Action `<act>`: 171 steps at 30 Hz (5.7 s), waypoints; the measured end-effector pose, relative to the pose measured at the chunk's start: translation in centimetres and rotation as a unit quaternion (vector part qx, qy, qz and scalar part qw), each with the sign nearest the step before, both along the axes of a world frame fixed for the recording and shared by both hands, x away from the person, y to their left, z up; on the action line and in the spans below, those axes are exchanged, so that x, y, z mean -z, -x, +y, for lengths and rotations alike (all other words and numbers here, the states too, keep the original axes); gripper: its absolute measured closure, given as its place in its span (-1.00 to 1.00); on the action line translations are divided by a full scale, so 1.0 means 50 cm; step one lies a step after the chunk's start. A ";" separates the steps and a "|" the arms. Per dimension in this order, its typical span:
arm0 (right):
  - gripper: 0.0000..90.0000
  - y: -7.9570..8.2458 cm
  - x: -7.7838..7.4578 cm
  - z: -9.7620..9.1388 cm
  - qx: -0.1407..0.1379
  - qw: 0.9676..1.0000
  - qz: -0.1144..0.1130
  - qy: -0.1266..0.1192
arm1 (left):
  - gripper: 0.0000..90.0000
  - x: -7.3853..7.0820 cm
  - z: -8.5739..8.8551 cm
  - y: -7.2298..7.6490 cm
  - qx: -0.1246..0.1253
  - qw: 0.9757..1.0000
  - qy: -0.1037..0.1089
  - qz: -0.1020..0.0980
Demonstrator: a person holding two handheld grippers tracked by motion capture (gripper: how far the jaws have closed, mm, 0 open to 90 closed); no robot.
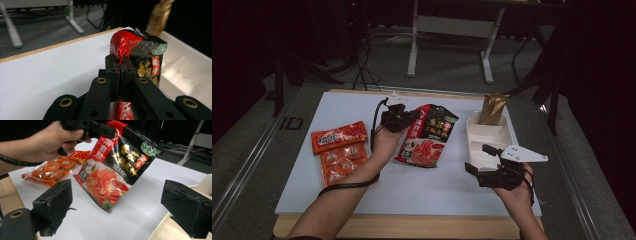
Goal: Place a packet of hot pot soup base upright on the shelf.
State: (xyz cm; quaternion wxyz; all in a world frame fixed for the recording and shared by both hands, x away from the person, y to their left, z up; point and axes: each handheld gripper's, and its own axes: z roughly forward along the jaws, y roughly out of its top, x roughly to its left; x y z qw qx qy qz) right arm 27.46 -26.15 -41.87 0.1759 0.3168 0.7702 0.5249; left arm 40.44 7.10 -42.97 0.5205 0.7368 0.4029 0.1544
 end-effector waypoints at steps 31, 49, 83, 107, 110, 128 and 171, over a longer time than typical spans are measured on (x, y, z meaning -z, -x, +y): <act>-0.09 -0.078 -0.044 0.041 0.008 1.000 0.016 -0.021 | 0.94 -0.044 0.021 0.092 0.128 0.980 0.149 -0.035; 0.64 -0.085 -0.063 0.049 -0.032 0.997 0.035 -0.054 | 0.94 -0.037 0.012 0.099 0.141 0.972 0.186 -0.041; 0.75 -0.082 -0.148 -0.001 0.011 0.999 -0.014 -0.044 | -0.64 -0.029 0.030 0.117 0.165 0.977 0.135 -0.019; 0.75 -0.155 -0.189 -0.085 0.078 0.996 -0.041 -0.029 | -0.96 0.015 0.087 0.196 0.158 0.985 0.061 -0.023; 0.75 -0.167 -0.187 -0.098 0.090 0.995 -0.041 -0.030 | -0.96 0.026 0.098 0.206 0.153 0.986 0.053 -0.025; 0.75 -0.227 -0.154 -0.155 0.129 0.991 -0.039 -0.019 | -0.96 0.096 0.126 0.268 0.149 0.988 0.023 -0.008; 0.70 -0.287 -0.053 -0.163 0.078 0.996 -0.039 0.017 | -0.96 0.141 0.143 0.287 0.132 0.991 0.026 0.013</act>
